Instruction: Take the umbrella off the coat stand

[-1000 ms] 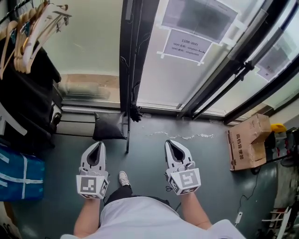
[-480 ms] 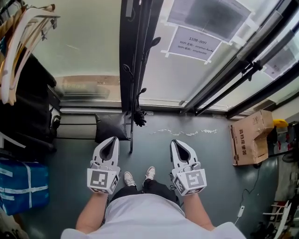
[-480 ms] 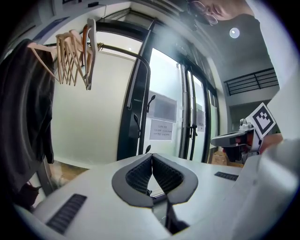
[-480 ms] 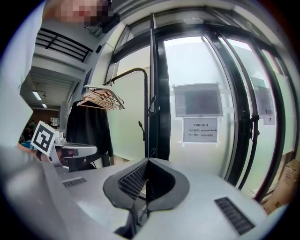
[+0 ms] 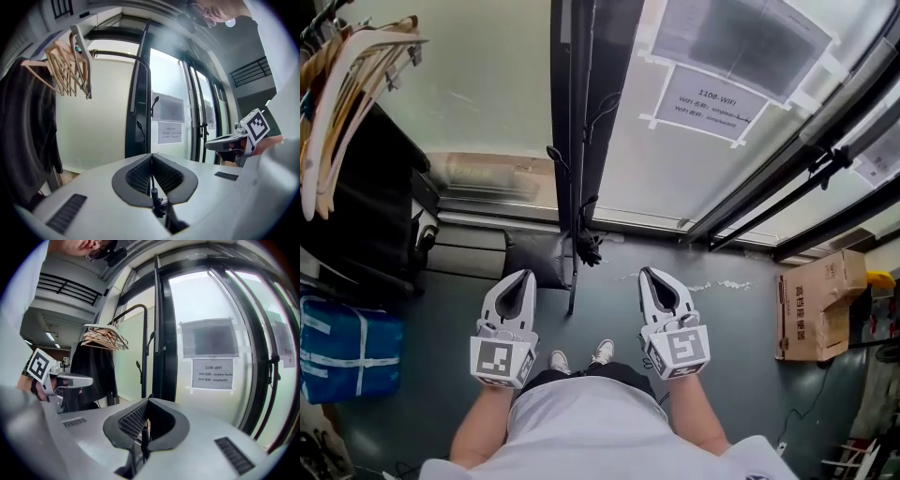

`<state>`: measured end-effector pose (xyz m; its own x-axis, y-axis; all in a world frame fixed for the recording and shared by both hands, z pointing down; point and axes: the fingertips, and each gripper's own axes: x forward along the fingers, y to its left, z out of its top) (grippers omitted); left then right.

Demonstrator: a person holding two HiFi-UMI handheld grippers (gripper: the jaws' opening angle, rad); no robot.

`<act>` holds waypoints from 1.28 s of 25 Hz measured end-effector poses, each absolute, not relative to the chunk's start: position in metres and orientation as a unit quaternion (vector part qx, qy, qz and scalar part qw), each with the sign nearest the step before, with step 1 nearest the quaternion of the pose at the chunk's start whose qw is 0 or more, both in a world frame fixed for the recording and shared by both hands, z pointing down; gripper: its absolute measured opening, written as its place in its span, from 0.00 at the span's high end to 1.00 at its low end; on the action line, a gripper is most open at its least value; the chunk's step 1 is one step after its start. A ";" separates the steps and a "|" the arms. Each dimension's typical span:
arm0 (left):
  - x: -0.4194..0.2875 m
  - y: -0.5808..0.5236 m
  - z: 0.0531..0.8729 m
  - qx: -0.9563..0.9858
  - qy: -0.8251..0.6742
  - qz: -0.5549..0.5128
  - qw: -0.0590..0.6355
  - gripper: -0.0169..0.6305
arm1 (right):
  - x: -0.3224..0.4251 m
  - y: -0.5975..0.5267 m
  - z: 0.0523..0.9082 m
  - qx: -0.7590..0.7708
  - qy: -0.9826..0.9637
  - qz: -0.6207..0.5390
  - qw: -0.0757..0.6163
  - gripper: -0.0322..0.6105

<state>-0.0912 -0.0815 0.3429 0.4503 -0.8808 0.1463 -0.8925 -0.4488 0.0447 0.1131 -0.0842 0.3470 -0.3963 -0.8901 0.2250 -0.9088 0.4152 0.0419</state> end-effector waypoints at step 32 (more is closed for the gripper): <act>-0.103 -0.097 0.399 0.834 -0.545 0.072 0.045 0.94 | 0.061 -0.170 0.560 0.404 -0.878 0.074 0.247 0.50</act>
